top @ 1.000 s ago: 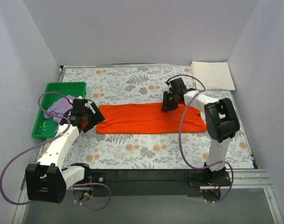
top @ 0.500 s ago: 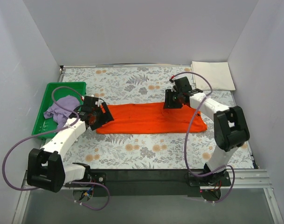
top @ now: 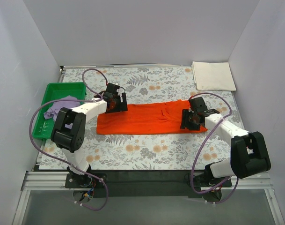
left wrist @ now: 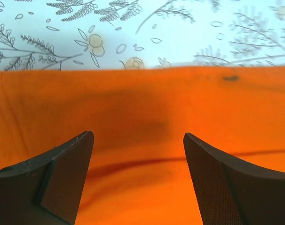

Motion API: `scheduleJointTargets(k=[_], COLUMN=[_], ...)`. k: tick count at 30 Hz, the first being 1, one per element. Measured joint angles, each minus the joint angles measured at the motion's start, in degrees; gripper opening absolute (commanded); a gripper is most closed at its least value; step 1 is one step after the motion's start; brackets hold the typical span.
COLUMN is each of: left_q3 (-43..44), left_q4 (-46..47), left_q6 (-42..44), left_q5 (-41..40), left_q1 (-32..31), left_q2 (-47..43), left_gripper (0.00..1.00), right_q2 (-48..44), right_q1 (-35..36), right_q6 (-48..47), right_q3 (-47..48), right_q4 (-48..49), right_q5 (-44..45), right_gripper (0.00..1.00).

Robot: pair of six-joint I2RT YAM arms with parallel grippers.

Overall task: Fold and stack the t-shirts
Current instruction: Fold the tshirt

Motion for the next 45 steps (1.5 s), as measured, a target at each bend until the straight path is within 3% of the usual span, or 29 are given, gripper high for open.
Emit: scheduleJointTargets(k=[5, 13, 23, 29, 31, 36, 41, 45], left_q3=[1.62, -0.33, -21.94, -24.85, -23.54, -21.31, -20.11, -19.26], left_q4=[1.31, 1.31, 0.31, 0.83, 0.24, -6.84, -14.10, -17.05], left_q6=[0.87, -6.91, -26.88, -39.04, -40.70, -41.16, -38.51, -34.95], left_q5=[-2.95, -4.15, 6.64, 14.62, 15.43, 12.28, 6.47, 2.08], left_q1=[-0.02, 1.03, 3.61, -5.70, -8.04, -8.50, -8.37, -7.91], left_q2=[5.95, 4.59, -15.69, -17.42, -16.28, -16.96, -21.27, -25.35], left_gripper=[0.67, 0.62, 0.61, 0.67, 0.69, 0.73, 0.74, 0.70], right_q2=[0.94, 11.87, 39.39, 56.72, 58.99, 55.65, 41.79, 27.47], right_q1=[-0.02, -0.70, -3.34, -3.74, -3.74, -3.50, -0.81, 8.11], right_q6=[0.57, -2.05, -16.20, -25.75, -27.56, -28.52, -27.63, -25.35], right_q3=[-0.31, 6.08, 39.54, 66.18, 70.25, 65.81, 49.94, 36.50], right_q4=[2.25, 4.92, 5.77, 2.32, 1.31, 0.07, -2.32, -2.82], right_q5=[1.40, 2.16, 0.63, -0.44, -0.72, -2.16, -2.67, -2.27], right_gripper=[0.50, 0.50, 0.49, 0.49, 0.50, 0.51, 0.51, 0.49])
